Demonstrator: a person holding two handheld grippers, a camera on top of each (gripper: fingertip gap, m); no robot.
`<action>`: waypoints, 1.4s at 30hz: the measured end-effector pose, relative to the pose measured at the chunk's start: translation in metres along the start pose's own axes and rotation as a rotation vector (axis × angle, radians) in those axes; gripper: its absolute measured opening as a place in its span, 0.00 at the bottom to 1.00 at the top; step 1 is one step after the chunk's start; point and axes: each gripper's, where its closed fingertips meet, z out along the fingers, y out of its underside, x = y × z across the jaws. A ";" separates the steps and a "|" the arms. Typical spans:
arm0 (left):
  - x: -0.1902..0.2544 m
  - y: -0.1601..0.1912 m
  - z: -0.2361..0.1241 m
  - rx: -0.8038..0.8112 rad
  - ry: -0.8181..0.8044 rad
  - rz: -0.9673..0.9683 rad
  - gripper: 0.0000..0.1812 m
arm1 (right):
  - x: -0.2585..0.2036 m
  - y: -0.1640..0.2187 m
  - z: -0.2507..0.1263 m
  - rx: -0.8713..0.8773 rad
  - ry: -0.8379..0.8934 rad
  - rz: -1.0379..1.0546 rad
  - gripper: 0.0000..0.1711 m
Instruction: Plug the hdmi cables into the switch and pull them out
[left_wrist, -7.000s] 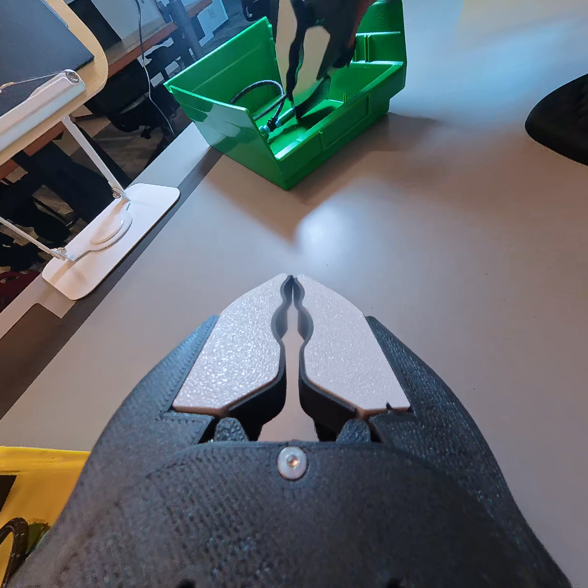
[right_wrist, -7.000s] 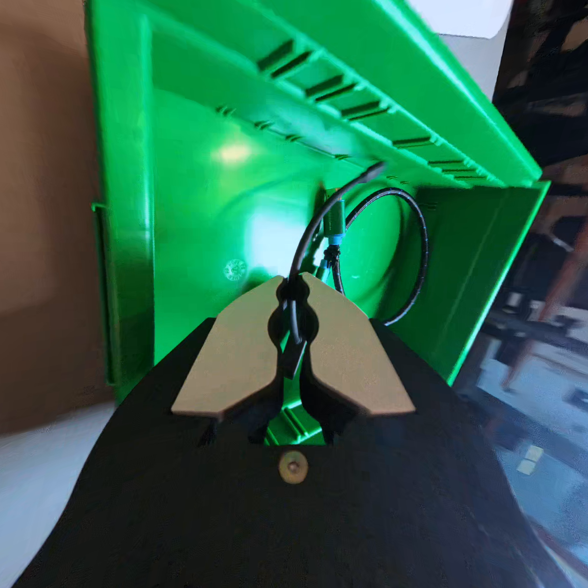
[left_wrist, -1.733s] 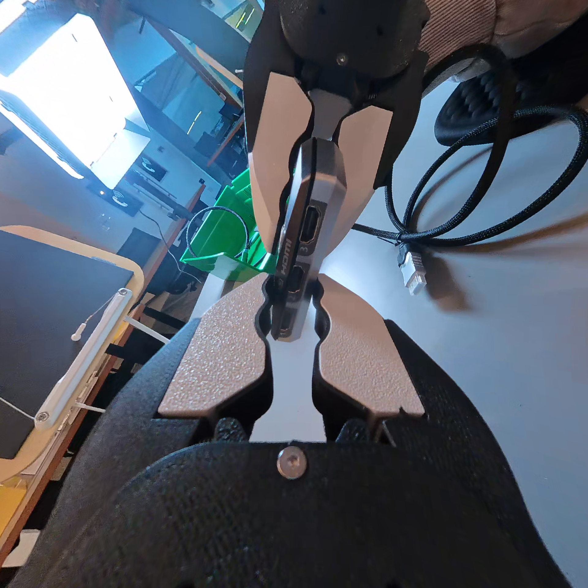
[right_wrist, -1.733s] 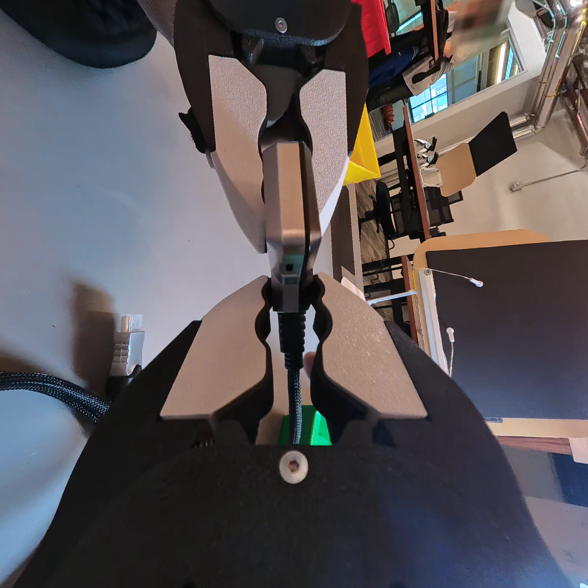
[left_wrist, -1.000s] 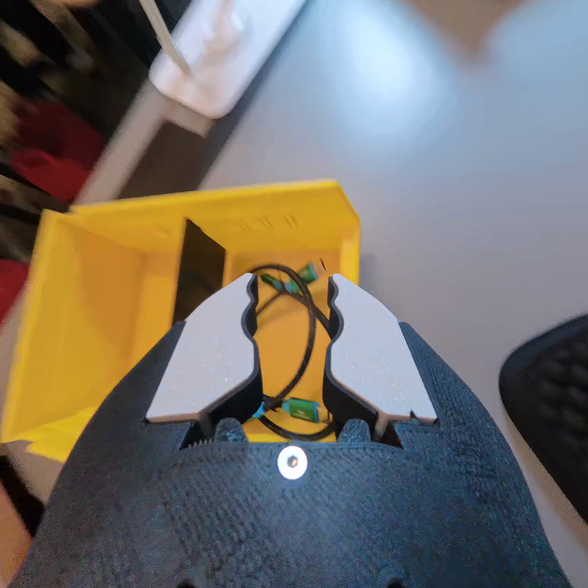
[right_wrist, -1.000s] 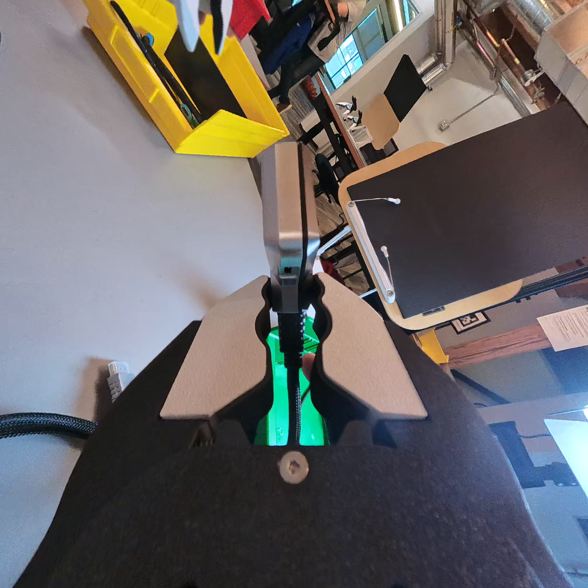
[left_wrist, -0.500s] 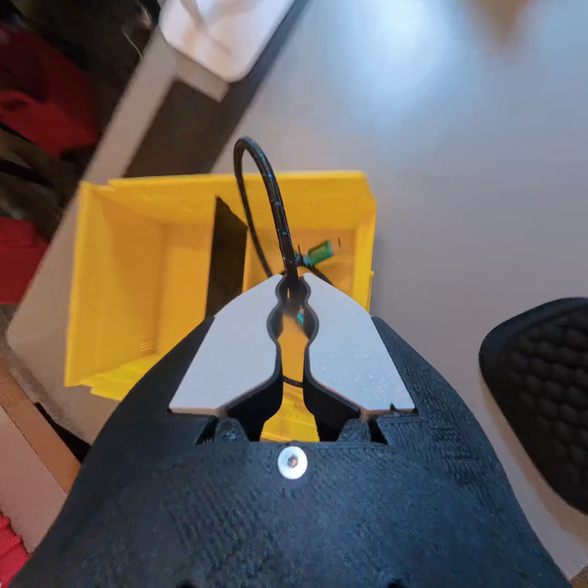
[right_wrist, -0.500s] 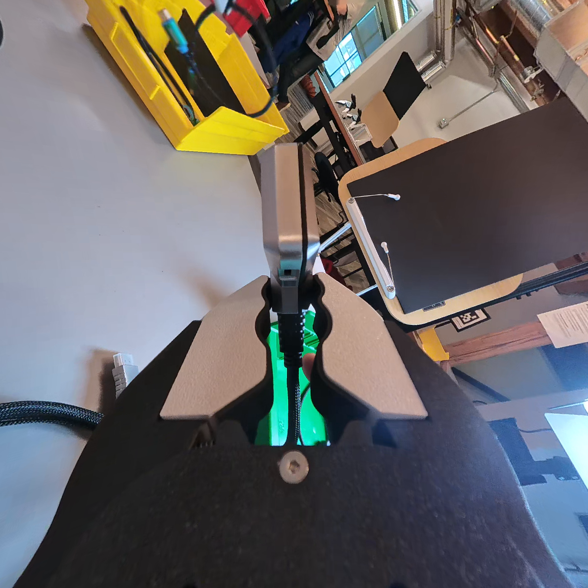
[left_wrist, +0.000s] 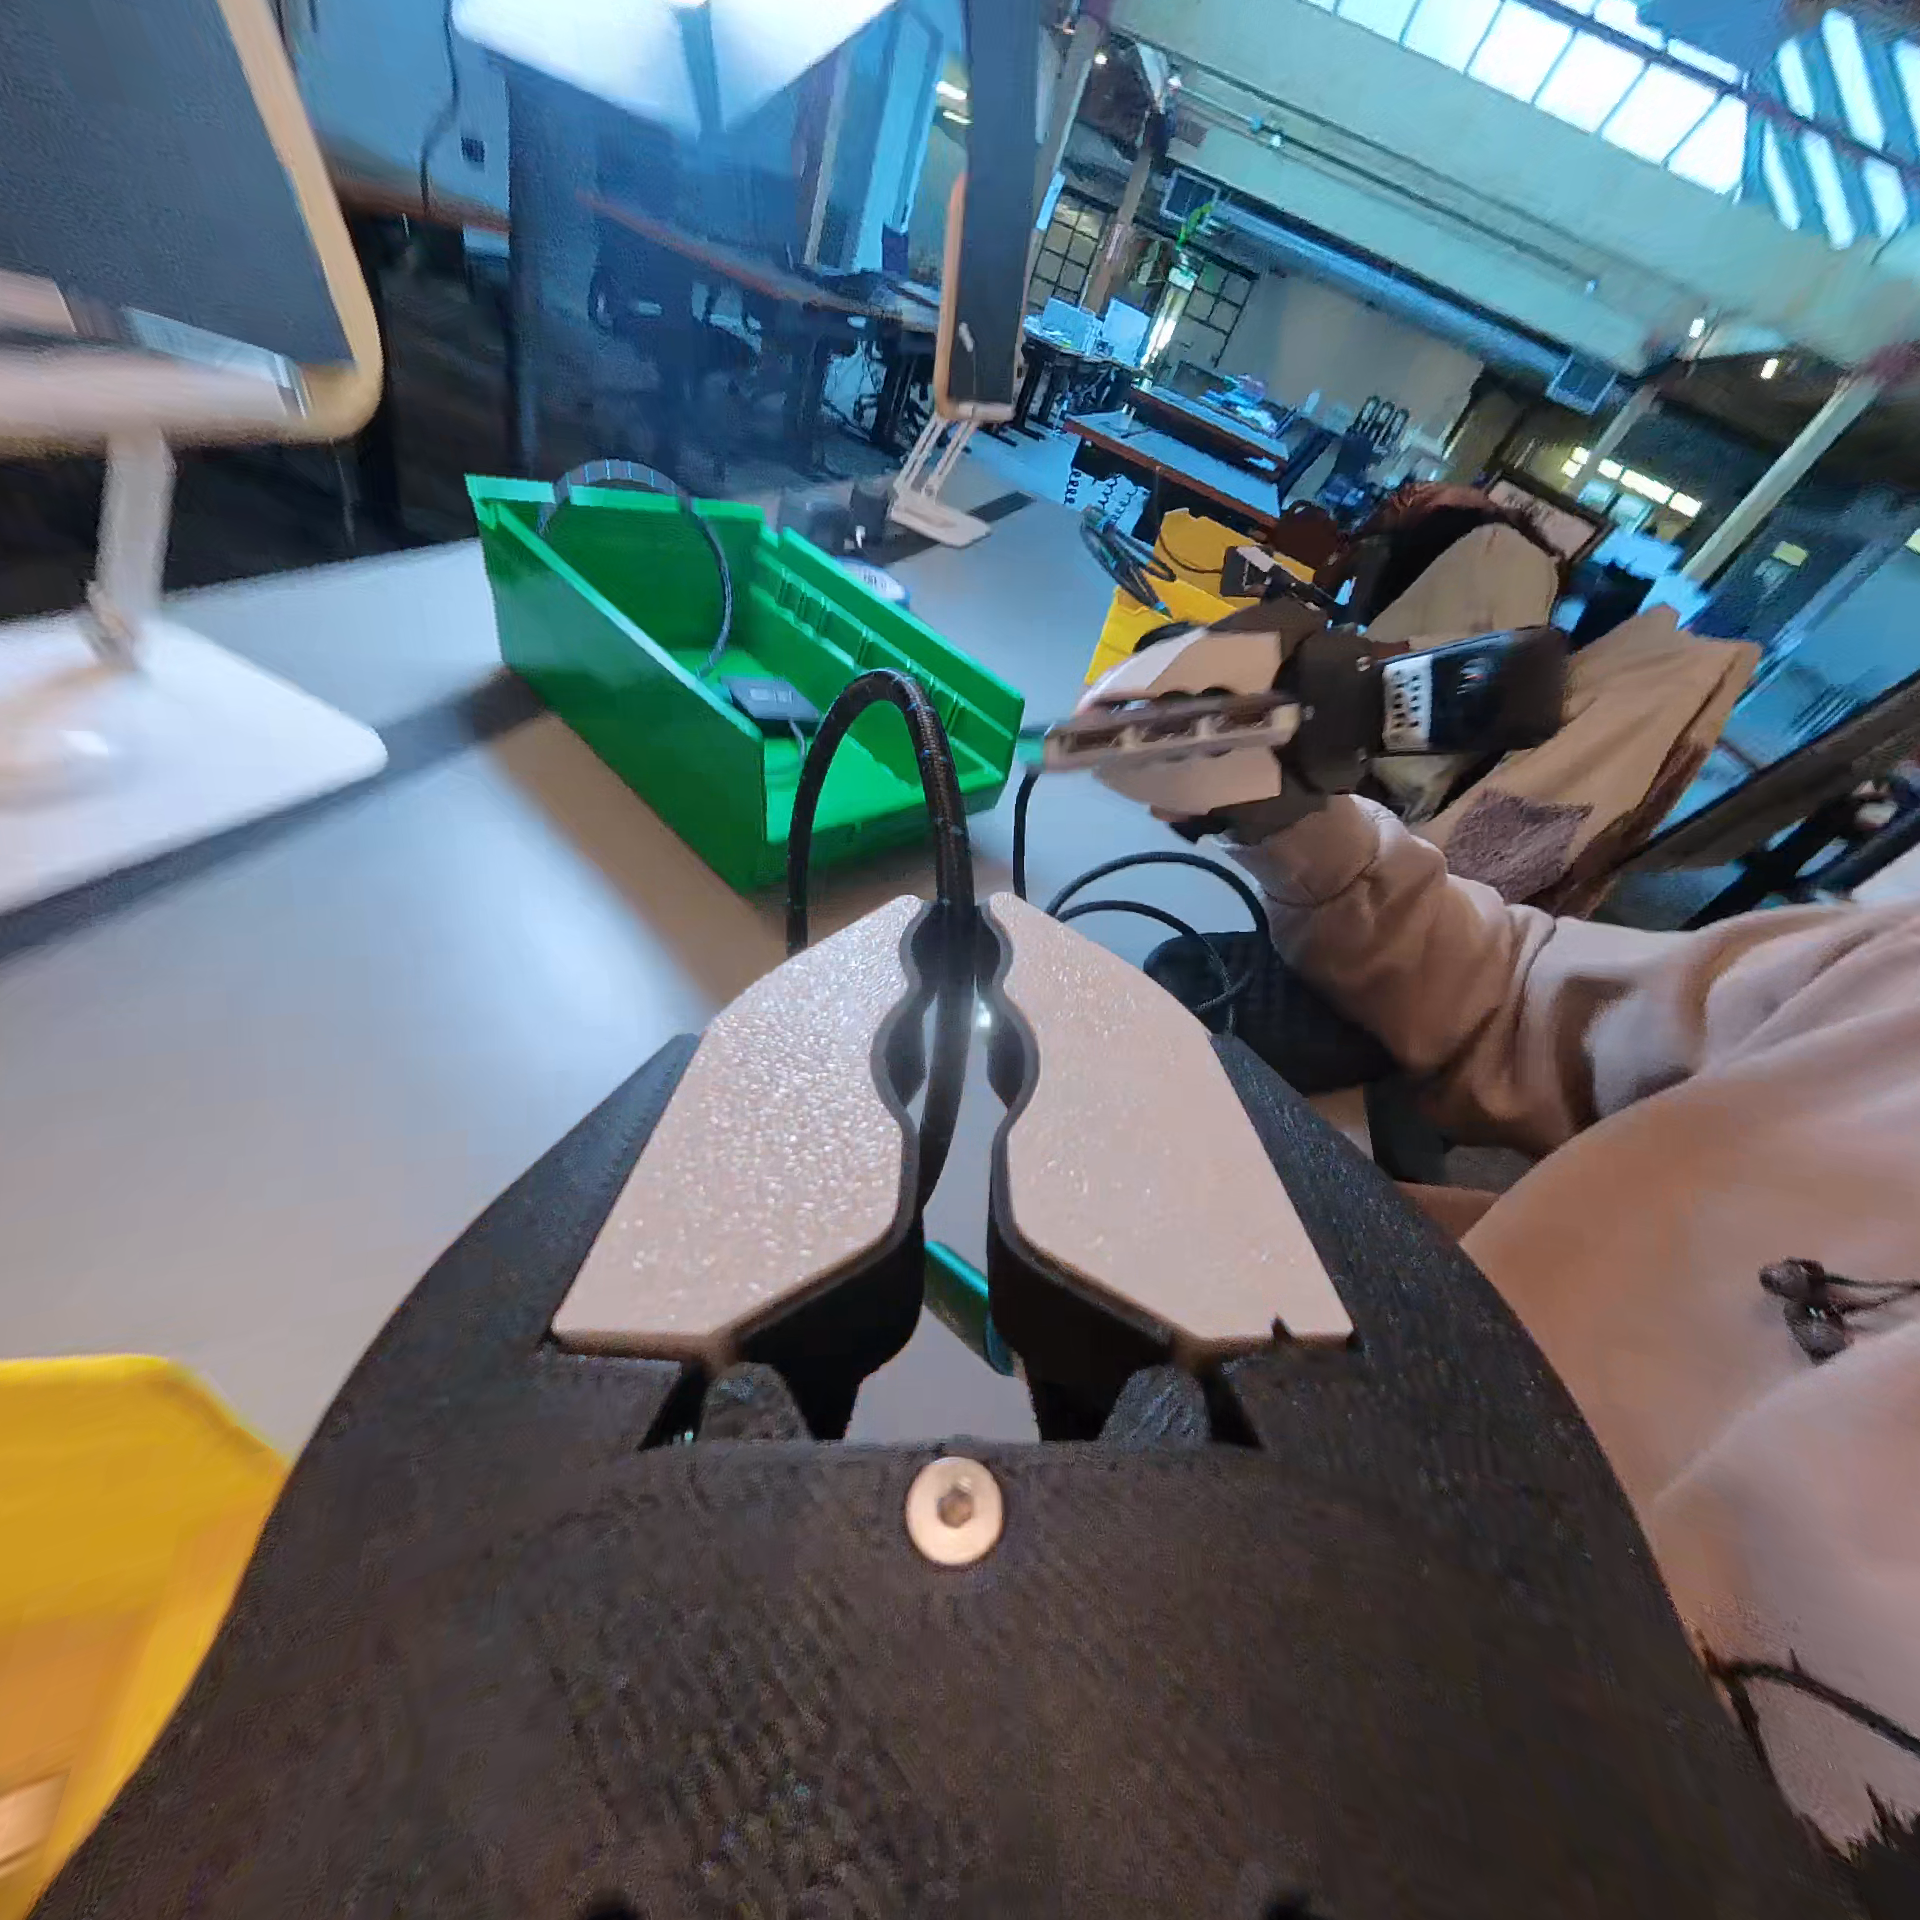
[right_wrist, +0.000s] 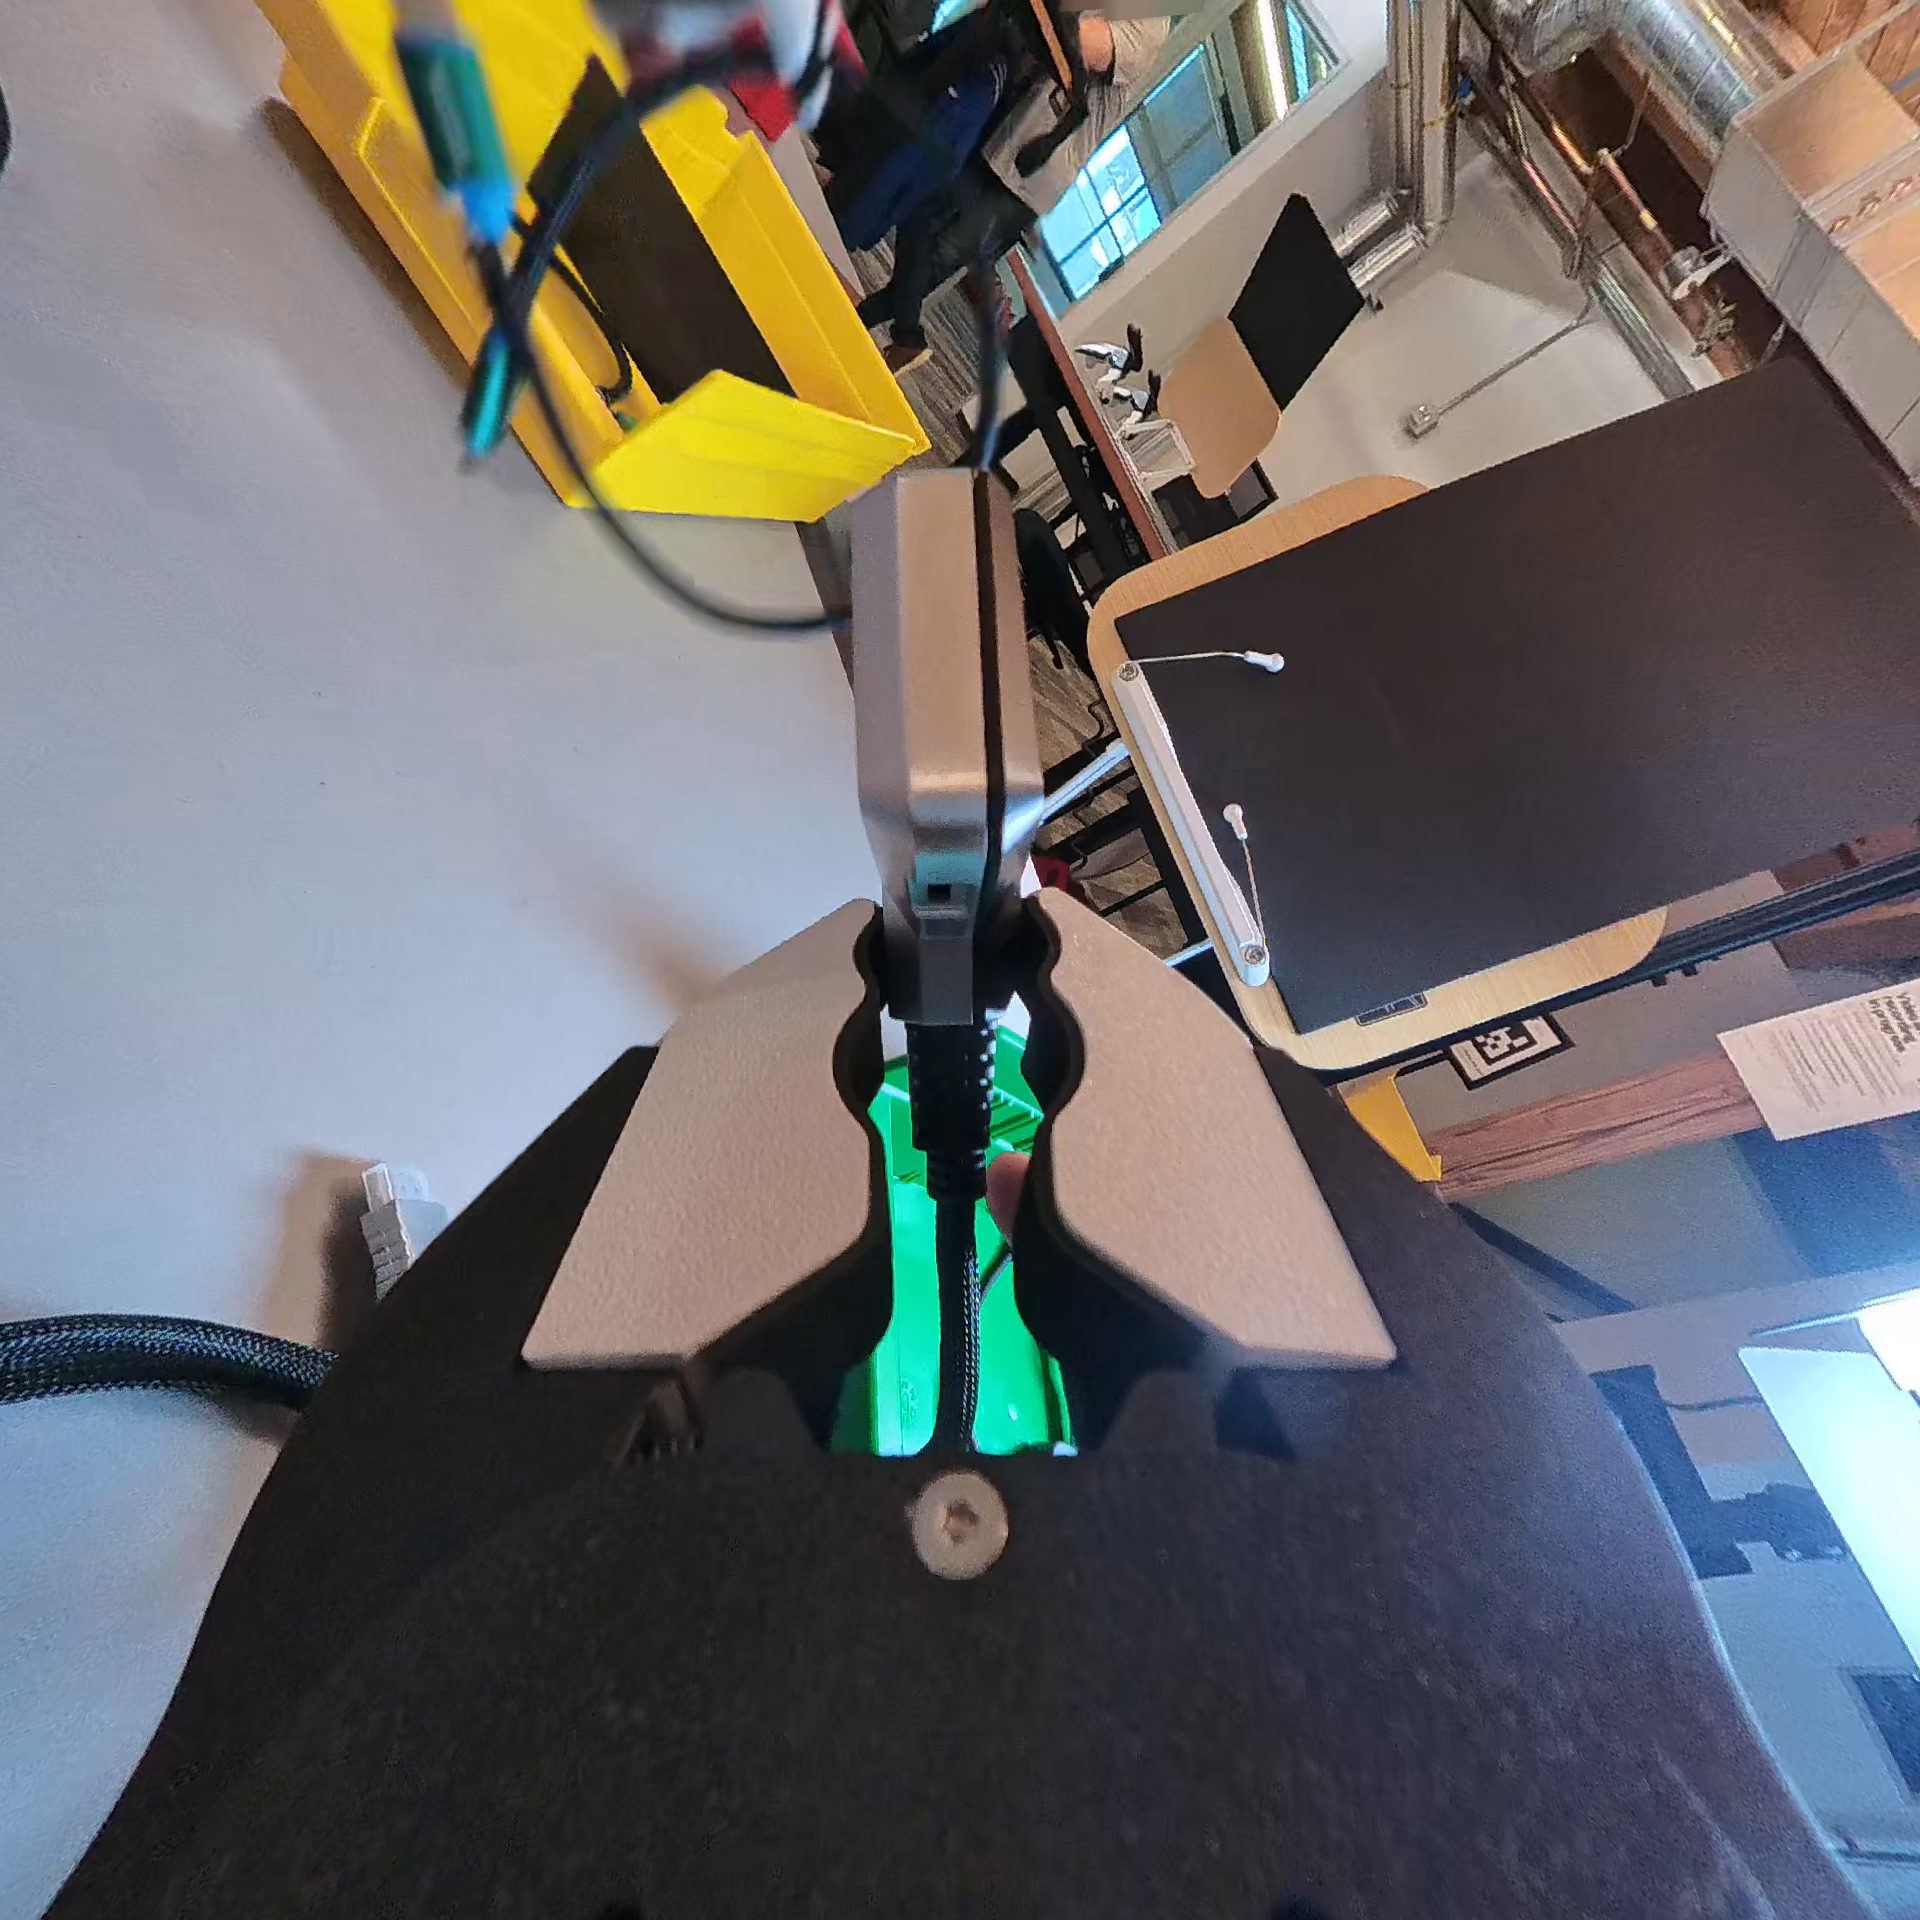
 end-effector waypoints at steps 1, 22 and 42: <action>-0.010 0.020 0.012 -0.016 0.000 -0.062 0.04 | 0.000 0.001 0.000 -0.001 0.000 0.004 0.13; -0.073 0.124 0.001 -0.495 -0.364 0.432 0.21 | -0.007 0.009 0.007 -0.017 -0.028 0.003 0.13; -0.059 0.187 0.047 -0.961 -0.082 0.805 0.10 | -0.020 0.012 0.012 -0.029 -0.059 -0.021 0.13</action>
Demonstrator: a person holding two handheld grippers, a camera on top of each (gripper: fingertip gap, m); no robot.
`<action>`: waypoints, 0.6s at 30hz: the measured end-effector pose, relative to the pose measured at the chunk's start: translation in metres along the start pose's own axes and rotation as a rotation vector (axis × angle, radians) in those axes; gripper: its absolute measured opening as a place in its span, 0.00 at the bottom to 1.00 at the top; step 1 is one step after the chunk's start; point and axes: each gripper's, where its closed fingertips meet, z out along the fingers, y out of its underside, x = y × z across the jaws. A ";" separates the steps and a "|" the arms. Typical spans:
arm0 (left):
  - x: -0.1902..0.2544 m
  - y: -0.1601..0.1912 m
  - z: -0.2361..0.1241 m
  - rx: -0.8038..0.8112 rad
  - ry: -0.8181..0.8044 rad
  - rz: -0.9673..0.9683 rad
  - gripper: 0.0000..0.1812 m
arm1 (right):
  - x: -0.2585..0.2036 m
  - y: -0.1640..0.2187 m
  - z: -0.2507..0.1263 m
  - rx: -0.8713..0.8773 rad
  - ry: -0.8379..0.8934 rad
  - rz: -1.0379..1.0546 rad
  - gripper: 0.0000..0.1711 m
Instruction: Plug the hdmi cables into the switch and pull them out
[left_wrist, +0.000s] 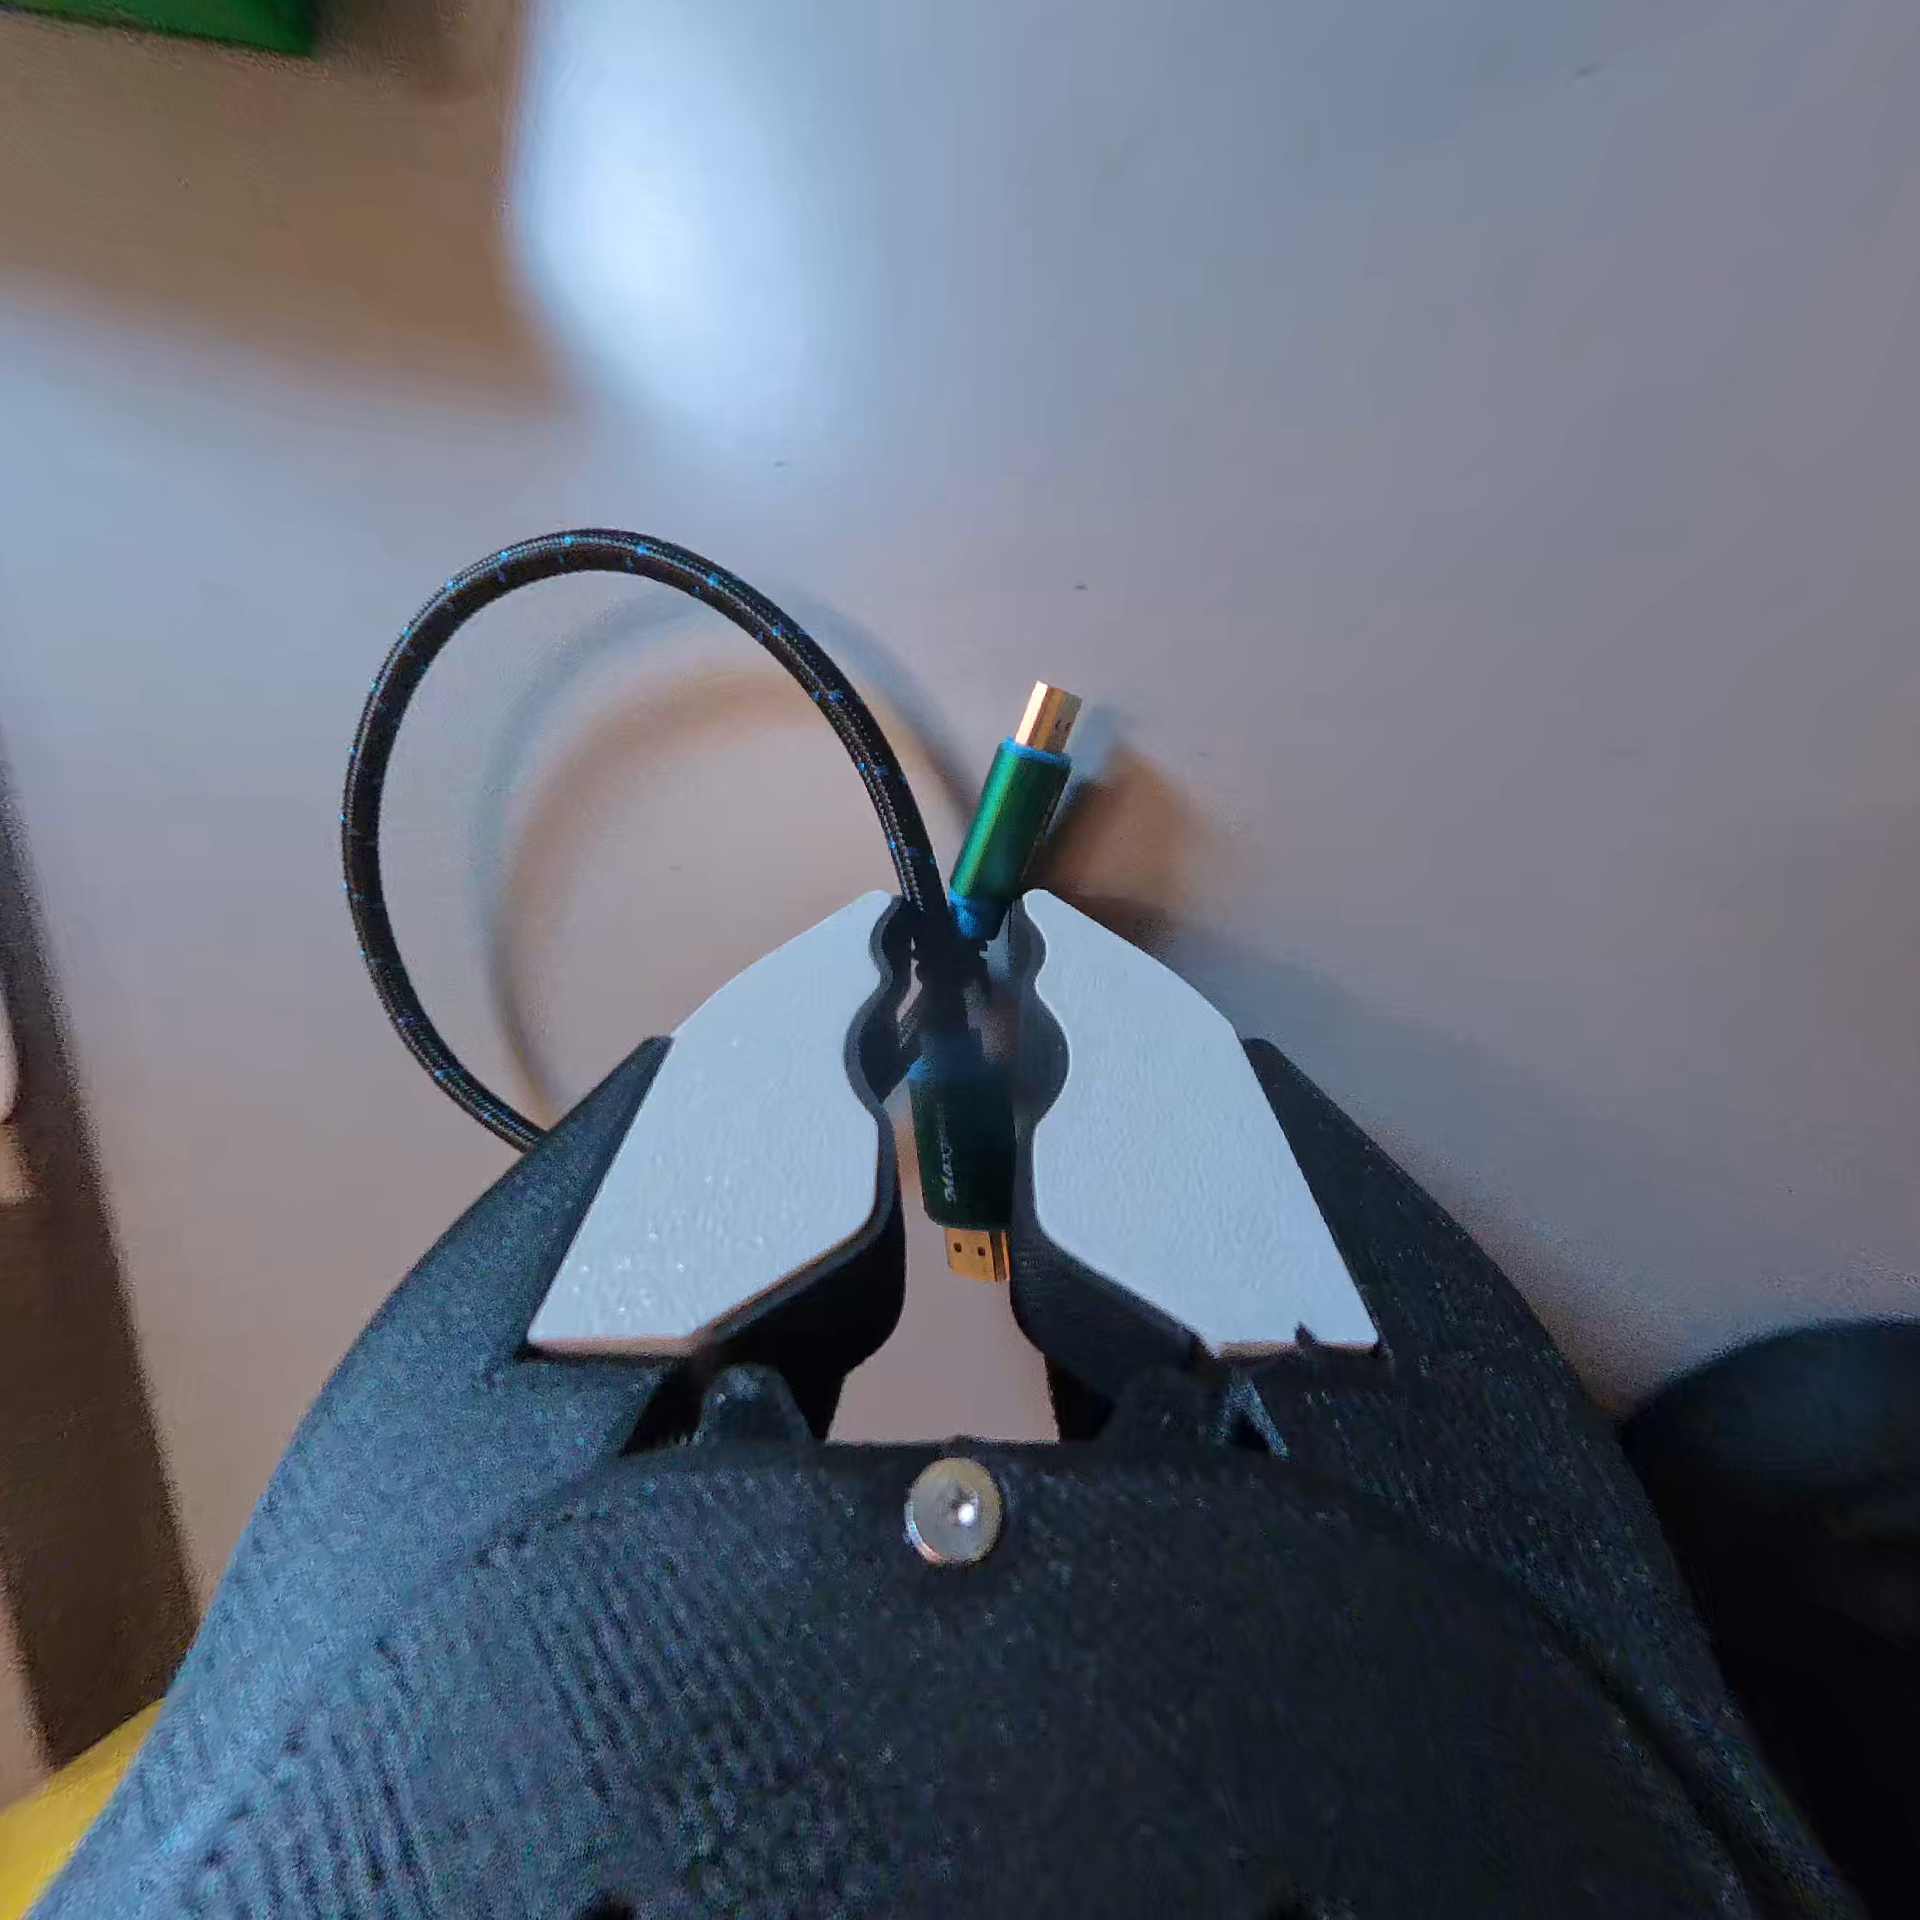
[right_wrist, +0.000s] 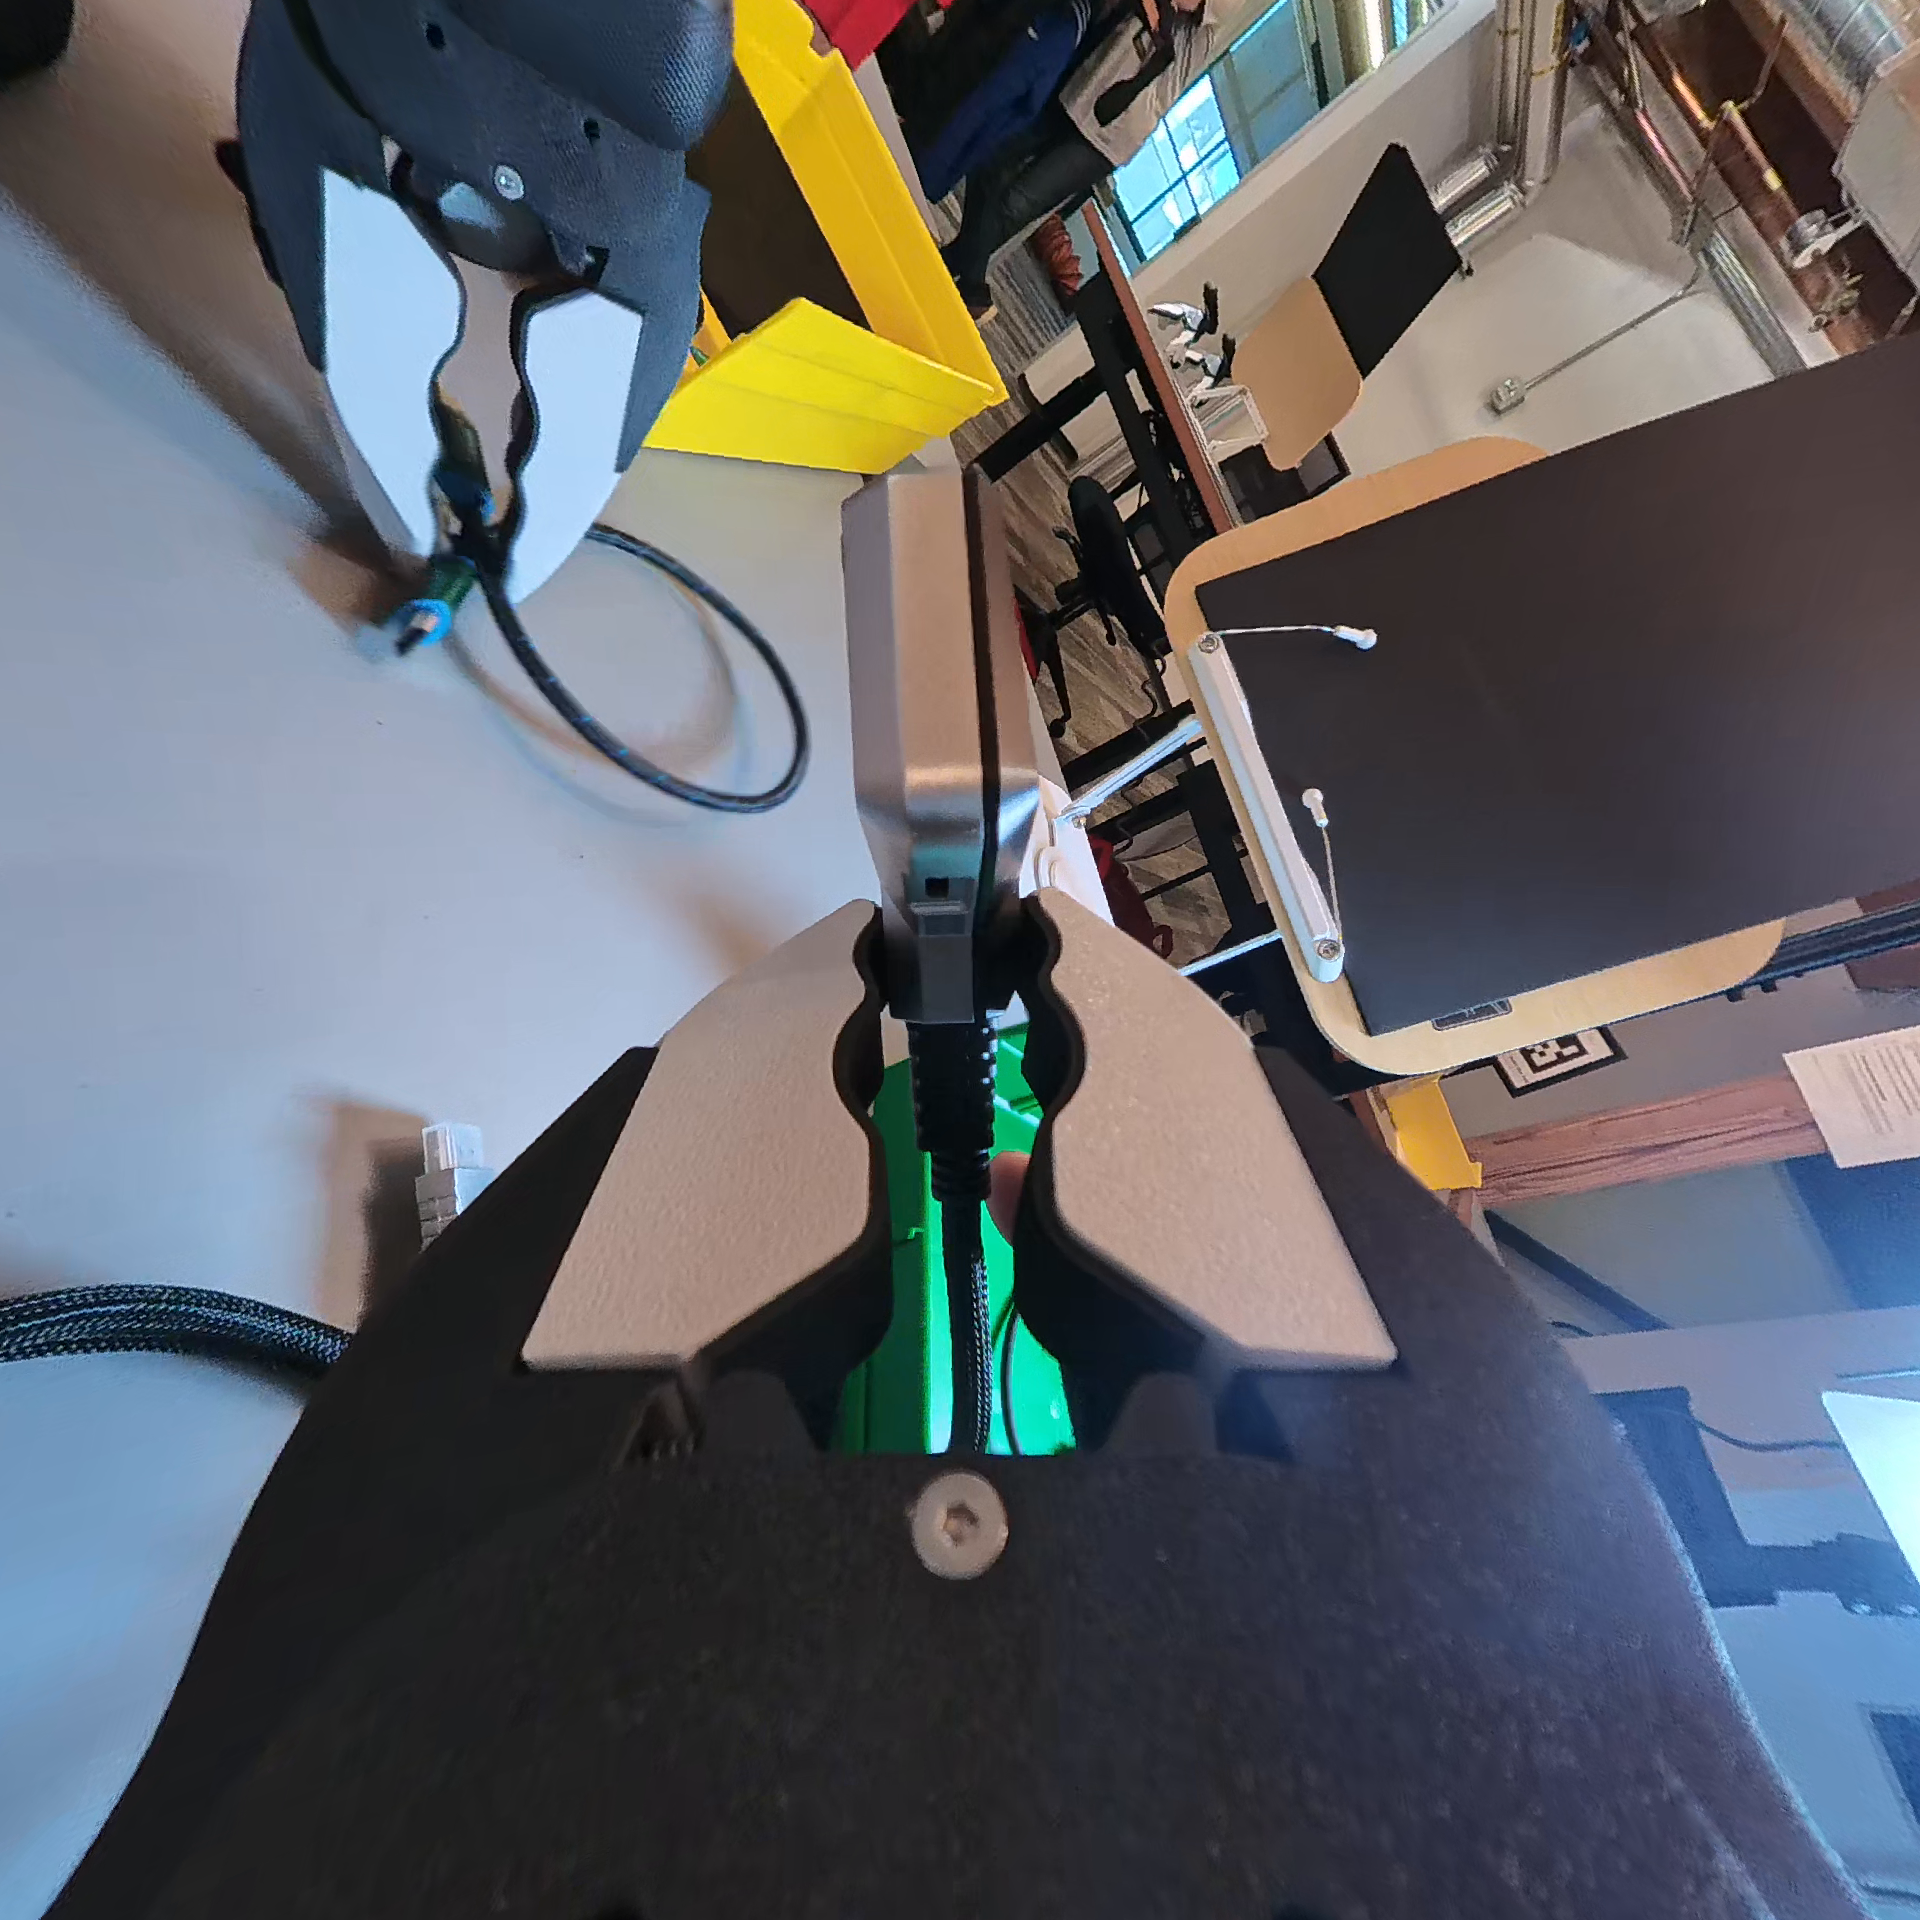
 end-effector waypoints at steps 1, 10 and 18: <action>-0.008 -0.001 -0.002 0.008 -0.080 0.005 0.10 | 0.000 -0.001 0.000 0.002 0.002 -0.007 0.13; -0.071 -0.044 -0.075 0.154 -0.837 0.069 0.10 | -0.009 0.002 0.016 -0.093 0.057 -0.104 0.13; -0.069 -0.072 -0.092 0.011 -1.079 0.254 0.09 | -0.022 -0.006 0.032 -0.118 0.060 -0.023 0.14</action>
